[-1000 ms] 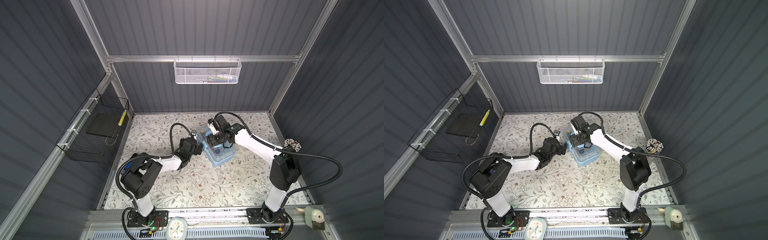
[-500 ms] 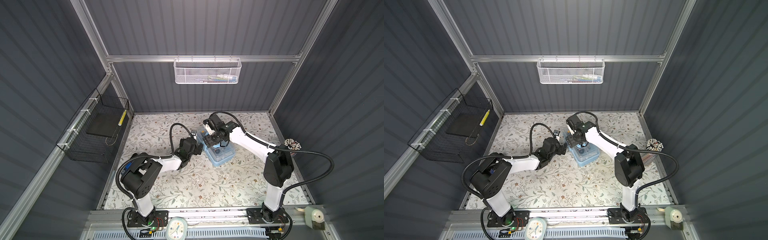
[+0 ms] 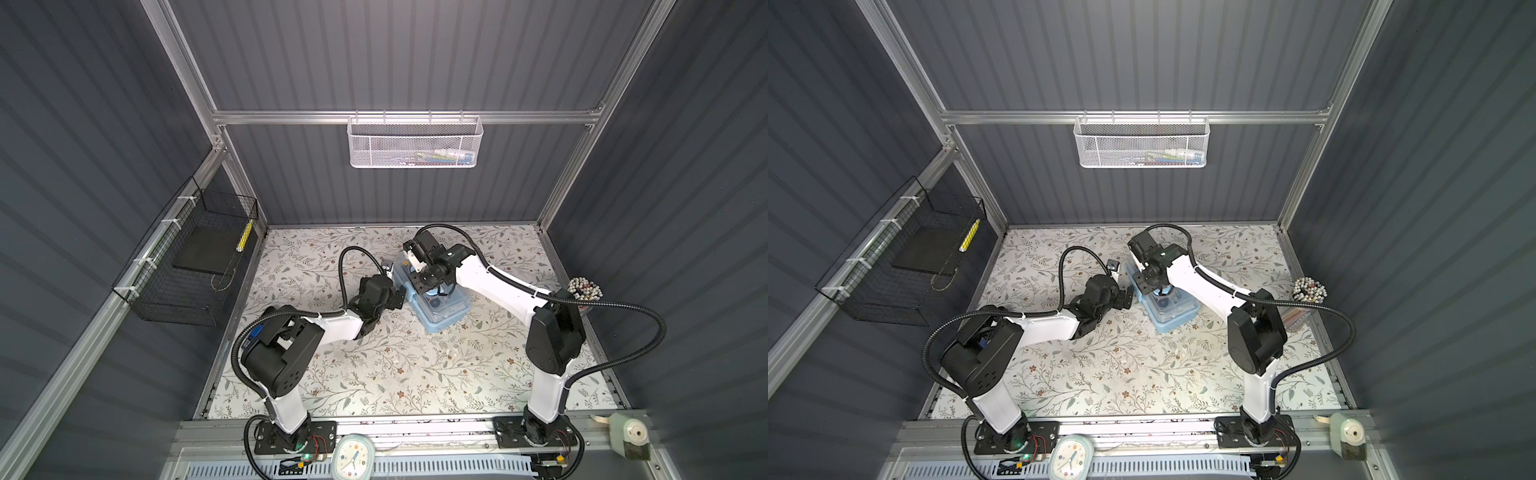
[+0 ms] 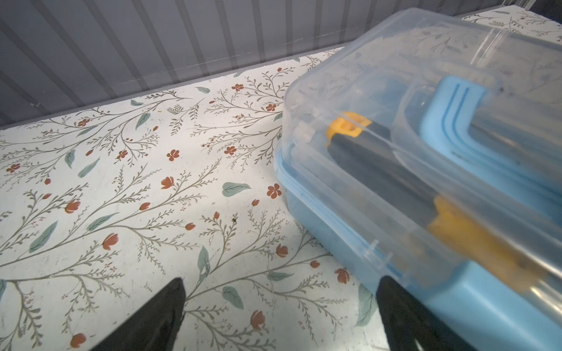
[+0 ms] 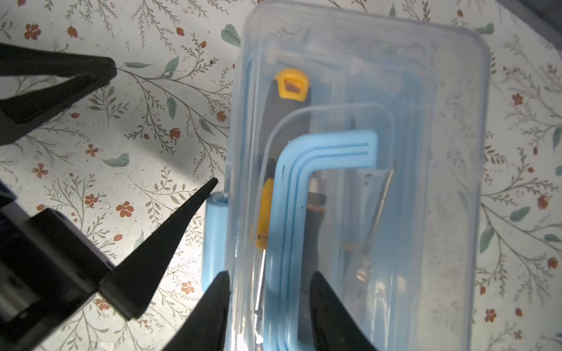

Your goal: Pack the tool kit

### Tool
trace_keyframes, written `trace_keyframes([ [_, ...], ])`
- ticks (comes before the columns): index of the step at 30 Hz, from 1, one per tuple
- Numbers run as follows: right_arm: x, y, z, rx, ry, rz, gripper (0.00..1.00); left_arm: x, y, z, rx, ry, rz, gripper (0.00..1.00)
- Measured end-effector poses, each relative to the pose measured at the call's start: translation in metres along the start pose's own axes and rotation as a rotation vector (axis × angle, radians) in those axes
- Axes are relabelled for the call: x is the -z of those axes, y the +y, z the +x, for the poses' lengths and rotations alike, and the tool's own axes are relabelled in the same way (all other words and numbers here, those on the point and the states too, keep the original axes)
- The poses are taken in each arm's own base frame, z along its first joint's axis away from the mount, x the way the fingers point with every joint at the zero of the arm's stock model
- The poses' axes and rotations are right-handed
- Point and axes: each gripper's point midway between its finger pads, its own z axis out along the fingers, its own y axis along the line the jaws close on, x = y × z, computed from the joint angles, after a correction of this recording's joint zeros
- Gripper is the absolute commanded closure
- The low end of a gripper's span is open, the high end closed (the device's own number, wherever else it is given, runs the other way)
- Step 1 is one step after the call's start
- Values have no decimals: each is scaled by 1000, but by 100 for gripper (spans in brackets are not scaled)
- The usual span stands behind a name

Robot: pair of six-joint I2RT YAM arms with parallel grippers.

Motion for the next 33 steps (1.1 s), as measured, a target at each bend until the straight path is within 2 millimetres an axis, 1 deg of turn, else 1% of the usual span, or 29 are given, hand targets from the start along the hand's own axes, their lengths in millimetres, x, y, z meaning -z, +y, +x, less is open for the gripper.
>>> trace_keyframes([
  [6, 12, 2, -5, -29, -27, -24, 78, -1, 1, 0, 6, 2, 7, 1],
  [10, 21, 9, -8, -55, -43, -71, 88, -1, 0, 0, 11, 2, 12, 0],
  [14, 22, 16, -7, -79, -37, -114, 90, -1, 0, 0, 13, 2, 13, 1],
  [22, 21, 27, -6, -125, -21, -175, 90, -1, 0, 0, 24, 2, 16, 1],
  [26, 13, 29, -1, -133, 5, -179, 90, -1, 0, 0, 31, -1, 16, 1],
  [31, -2, 33, 10, -135, 60, -175, 90, -1, 0, -1, 33, -4, 17, 1],
  [33, -4, 34, 12, -137, 69, -174, 90, -1, 0, -1, 35, -5, 18, 1],
])
